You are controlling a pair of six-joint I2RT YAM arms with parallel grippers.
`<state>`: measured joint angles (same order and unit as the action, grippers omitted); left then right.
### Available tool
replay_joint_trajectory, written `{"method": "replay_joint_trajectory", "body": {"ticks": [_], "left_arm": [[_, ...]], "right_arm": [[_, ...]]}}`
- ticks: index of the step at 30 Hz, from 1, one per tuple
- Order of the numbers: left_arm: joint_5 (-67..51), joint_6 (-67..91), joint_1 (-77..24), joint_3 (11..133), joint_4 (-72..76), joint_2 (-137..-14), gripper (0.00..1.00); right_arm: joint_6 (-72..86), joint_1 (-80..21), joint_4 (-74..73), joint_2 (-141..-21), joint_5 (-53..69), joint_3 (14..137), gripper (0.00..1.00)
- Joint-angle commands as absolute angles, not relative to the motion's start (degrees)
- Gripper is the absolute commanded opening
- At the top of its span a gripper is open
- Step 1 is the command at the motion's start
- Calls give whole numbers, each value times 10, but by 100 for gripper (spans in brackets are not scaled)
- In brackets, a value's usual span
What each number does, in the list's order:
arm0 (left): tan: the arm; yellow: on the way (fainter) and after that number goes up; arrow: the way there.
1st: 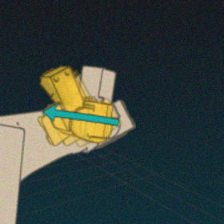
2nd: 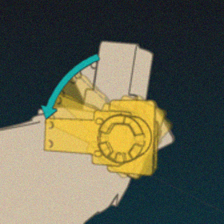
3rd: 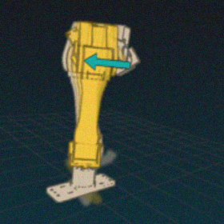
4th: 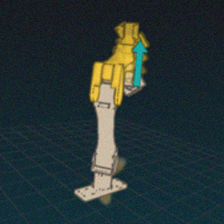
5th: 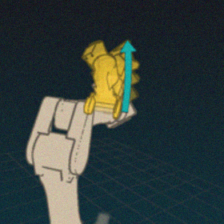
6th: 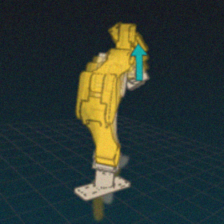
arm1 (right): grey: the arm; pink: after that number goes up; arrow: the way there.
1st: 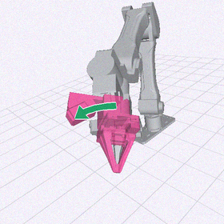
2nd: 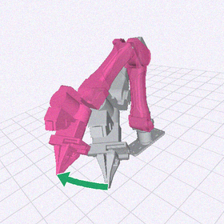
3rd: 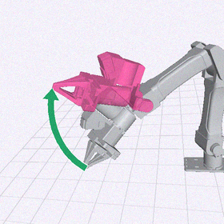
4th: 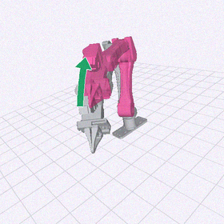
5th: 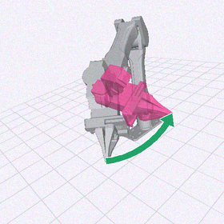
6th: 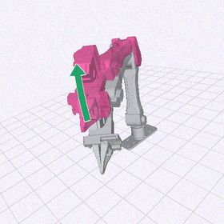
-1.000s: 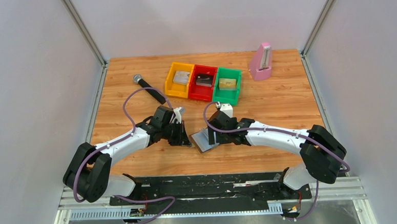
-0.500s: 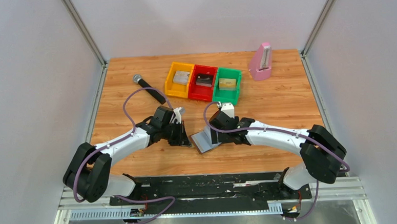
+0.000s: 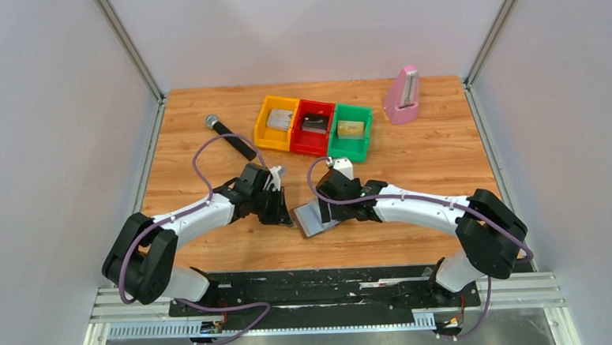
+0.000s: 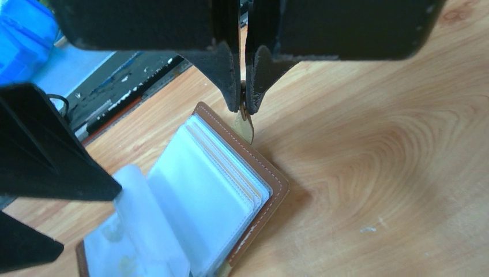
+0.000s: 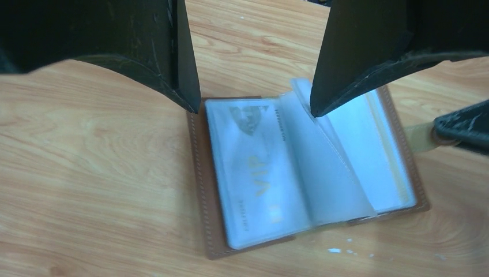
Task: Take the credit cards out of the card holder
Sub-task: Remove the credit card from the card holder.
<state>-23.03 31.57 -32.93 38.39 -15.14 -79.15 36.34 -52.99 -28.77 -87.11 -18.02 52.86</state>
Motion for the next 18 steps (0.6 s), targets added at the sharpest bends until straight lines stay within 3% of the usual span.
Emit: {"method": "replay_joint_trajectory", "body": {"ticks": [1,8,14,18], "left_arm": [[-193,285,-330,420,-154,-809,0],[-180,288,-314,423,-152,-805,4],[-182,295,-298,434,-165,-779,24],[-203,300,-299,447,-171,-770,29]], "right_arm": [[341,-535,-234,-874,-133,551,71],[347,-536,-188,-888,-59,546,69],[349,-534,-163,-900,-31,542,63],[348,-534,-150,-904,-15,539,61]]}}
